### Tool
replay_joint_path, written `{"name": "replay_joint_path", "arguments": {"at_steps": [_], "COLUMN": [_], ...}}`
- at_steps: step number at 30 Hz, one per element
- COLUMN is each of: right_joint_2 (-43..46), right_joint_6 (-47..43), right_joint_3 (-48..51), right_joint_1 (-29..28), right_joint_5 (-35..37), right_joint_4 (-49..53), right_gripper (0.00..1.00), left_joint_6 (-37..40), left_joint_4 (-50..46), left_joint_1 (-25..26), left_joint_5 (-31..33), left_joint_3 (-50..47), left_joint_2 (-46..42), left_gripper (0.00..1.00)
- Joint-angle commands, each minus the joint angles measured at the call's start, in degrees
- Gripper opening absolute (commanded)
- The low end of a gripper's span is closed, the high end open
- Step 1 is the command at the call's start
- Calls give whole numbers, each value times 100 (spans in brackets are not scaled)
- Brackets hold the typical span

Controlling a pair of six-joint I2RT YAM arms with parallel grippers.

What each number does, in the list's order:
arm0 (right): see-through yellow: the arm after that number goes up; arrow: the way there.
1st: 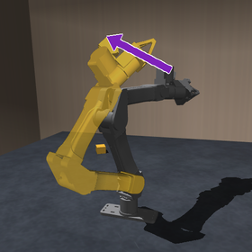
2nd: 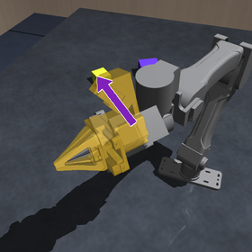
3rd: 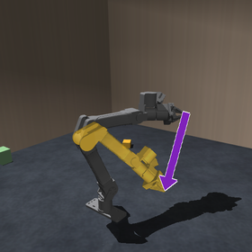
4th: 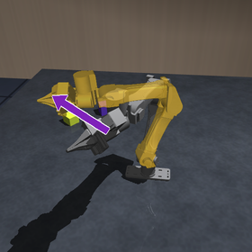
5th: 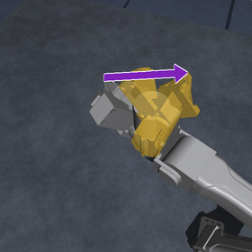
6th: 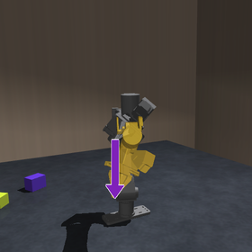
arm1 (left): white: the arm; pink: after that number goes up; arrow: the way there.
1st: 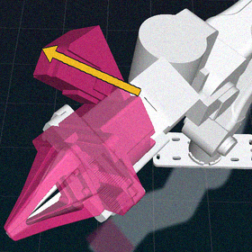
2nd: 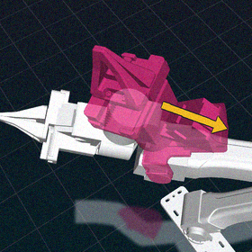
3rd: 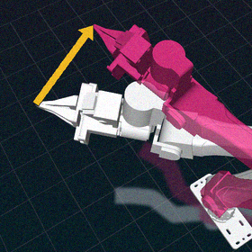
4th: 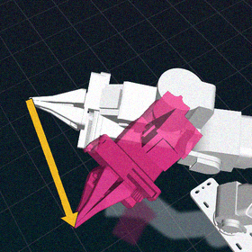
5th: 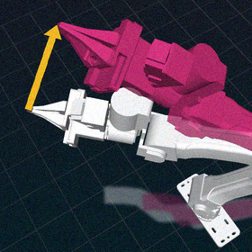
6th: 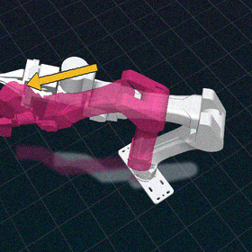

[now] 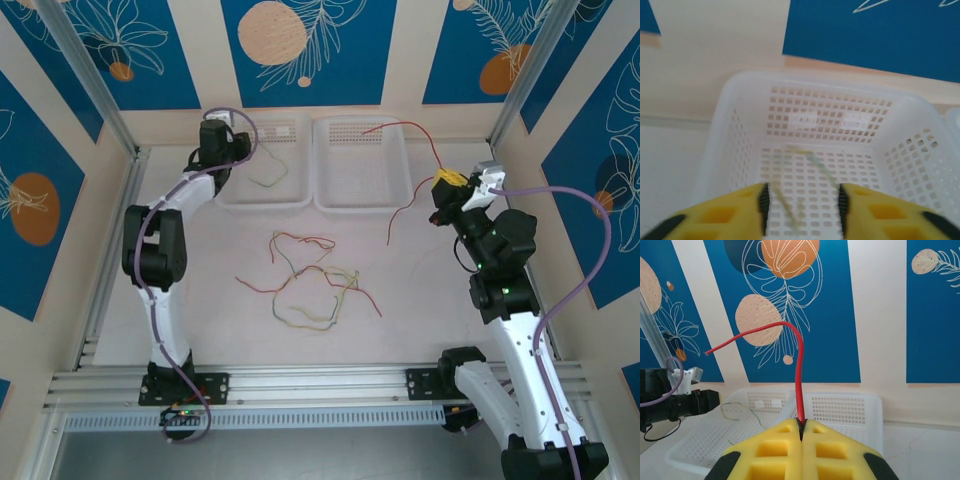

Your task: Untangle the cables

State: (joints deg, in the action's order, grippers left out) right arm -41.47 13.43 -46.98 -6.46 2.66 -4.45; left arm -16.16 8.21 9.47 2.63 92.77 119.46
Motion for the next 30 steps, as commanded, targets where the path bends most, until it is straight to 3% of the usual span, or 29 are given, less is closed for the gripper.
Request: {"name": "replay_joint_path", "arguments": {"at_steps": [1,6,11,16,23,27,30], "right_joint_2": [-25,-203,-763,-1632,-3138,-3873,-4449], "right_joint_6": [-136,-143,-24,173,90,12,-68], "right_joint_3": [-305,-492,-908,-1341,-2559,-3039,-3463], "right_joint_1": [-65,-109,-191,-233,-255,-247,-257], "right_joint_5": [-70,-94,-70,130,88,2,92], "right_joint_4": [82,164,241,-41,-351,-616,-693], "right_gripper": [0,0,0,0,0,0,0], "left_joint_6": [-51,318,135,192,272,61,-115], "left_joint_4": [-362,-635,-933,-635,-38,-82,-122], "left_joint_1": [82,415,714,1531,2689,2983,3000], "left_joint_5": [-320,148,179,825,1436,1992,2048], "left_joint_3": [148,-365,-1205,-2697,-4875,-5656,-5934], "left_joint_2": [-86,-972,-2348,-4072,-5806,-6580,-6832], "left_gripper": [53,59,59,60,60,60,60]}}
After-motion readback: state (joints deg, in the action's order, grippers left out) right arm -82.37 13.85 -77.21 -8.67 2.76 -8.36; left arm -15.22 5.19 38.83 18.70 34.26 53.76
